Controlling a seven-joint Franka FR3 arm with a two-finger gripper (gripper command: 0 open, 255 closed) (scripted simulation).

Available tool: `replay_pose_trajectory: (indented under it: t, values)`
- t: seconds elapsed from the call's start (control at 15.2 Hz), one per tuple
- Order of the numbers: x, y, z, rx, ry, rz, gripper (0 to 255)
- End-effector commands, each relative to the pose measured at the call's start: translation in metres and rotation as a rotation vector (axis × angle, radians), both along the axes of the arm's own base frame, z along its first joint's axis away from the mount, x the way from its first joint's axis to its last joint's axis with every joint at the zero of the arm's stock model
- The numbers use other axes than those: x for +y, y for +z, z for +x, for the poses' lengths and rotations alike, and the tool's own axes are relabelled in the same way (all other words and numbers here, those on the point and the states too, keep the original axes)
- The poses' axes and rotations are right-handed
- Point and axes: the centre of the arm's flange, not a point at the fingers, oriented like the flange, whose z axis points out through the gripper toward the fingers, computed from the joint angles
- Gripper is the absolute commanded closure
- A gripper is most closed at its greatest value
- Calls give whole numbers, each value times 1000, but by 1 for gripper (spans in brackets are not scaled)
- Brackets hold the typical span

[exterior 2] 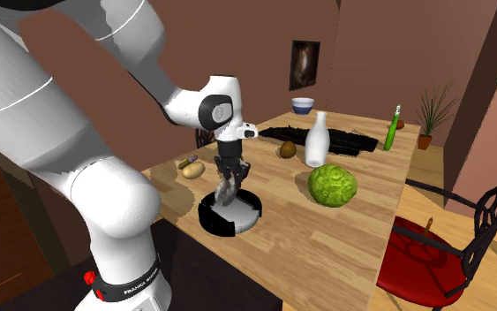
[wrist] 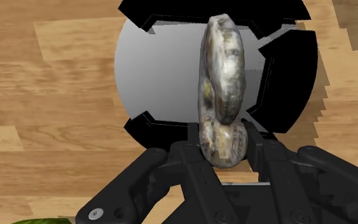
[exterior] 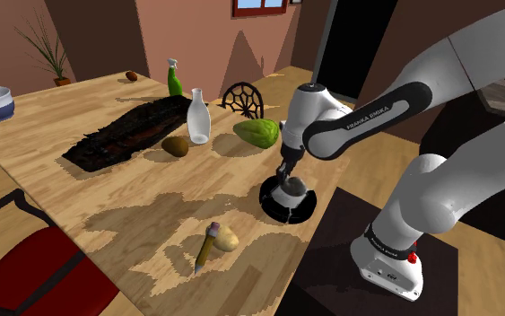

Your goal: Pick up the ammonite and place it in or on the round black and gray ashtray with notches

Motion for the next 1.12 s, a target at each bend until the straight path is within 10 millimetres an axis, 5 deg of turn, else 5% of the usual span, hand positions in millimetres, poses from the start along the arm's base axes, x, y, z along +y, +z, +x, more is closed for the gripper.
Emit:
replay_pose_trajectory:
  t: [0.0,0.46,0.53,0.86,1.06]
  values:
    - [1,-7,0,-1,0,0,255]
    - [1,-7,0,-1,0,0,255]
    - [1,-7,0,-1,0,0,0]
    - [1,-7,0,-1,0,0,0]
    - [2,32,-2,-1,0,0,0]
